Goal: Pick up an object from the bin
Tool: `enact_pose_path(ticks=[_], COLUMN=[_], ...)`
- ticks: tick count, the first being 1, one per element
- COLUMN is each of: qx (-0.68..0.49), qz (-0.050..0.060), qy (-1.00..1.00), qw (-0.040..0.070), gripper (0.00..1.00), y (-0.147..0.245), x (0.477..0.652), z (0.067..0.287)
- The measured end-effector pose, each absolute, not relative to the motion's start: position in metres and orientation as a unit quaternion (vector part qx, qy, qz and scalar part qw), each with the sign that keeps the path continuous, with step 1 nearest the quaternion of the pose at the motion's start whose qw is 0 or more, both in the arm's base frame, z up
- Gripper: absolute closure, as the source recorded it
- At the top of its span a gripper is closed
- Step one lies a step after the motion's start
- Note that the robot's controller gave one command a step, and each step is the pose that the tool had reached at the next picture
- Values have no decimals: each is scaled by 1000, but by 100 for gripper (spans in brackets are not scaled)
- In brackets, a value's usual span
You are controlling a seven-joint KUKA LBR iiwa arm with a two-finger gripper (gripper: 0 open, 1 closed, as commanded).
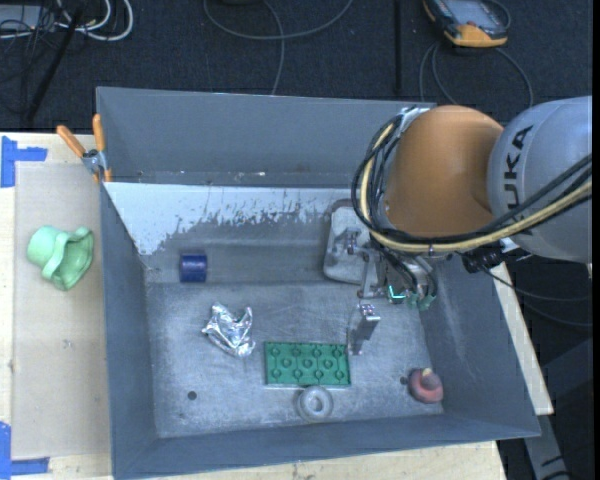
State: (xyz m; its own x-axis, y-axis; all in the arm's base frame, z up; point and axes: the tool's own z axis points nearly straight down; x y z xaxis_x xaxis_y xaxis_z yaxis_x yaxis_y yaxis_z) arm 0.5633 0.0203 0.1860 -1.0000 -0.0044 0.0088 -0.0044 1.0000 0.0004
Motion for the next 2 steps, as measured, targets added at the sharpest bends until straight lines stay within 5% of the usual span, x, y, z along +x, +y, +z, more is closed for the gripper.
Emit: enact_pose_path(ticks=[1,2], qx=[-99,-99], qz=[-1,-1], qy=[-995,-995], qw=[1,2], gripper=[0,100], y=[16,17], x=[534,535], z=[74,77])
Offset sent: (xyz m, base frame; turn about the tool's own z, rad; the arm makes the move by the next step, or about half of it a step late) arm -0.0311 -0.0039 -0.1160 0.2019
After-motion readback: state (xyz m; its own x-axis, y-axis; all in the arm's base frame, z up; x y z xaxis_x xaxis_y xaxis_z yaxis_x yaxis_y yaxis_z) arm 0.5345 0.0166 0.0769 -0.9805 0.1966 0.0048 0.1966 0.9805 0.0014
